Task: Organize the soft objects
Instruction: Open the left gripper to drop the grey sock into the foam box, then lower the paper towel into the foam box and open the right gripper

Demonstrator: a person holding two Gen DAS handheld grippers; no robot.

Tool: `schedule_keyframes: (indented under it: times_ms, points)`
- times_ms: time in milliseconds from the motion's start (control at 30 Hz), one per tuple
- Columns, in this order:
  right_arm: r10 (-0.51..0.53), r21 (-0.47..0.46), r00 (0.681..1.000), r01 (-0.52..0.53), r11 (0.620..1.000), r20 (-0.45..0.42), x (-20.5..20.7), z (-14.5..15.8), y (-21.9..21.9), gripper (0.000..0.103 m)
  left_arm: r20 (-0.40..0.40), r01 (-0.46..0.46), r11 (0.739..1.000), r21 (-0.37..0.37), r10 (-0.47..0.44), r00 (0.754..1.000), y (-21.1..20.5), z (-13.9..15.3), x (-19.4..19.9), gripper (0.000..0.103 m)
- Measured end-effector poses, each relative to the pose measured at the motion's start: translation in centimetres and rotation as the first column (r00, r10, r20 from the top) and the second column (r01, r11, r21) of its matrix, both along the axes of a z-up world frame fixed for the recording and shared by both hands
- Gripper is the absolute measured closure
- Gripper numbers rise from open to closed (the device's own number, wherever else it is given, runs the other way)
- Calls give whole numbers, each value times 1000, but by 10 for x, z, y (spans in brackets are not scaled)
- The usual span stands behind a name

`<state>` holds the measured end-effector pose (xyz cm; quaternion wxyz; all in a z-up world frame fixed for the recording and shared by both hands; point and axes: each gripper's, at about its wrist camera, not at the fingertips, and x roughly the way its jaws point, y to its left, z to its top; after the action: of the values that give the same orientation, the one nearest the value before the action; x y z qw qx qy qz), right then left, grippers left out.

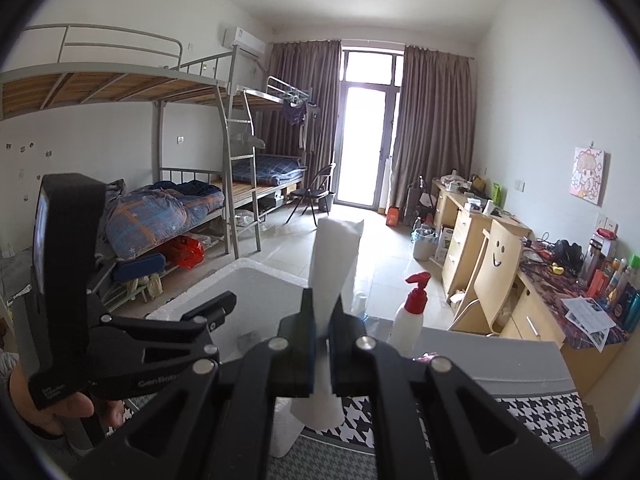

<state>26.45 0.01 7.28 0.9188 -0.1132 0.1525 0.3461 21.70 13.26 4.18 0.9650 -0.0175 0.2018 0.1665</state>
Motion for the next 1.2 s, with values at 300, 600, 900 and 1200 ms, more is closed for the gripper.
schedule_keyframes:
  times_ms: [300, 600, 900, 1200]
  points:
    - [14, -11, 1000, -14, 1000, -11, -2, 3, 18, 95, 35, -44, 999, -19, 45, 998, 17, 0, -22, 1]
    - [24, -22, 1000, -25, 999, -19, -1, 2, 34, 95, 65, -72, 997, -36, 74, 995, 30, 1, -39, 1]
    - [23, -47, 998, -25, 999, -50, 12, -7, 55, 95, 59, -80, 994, -68, 85, 995, 40, -11, -49, 1]
    - [25, -79, 995, -33, 996, -96, 25, -23, 74, 95, 48, -62, 995, -84, 66, 997, 40, -16, -48, 1]
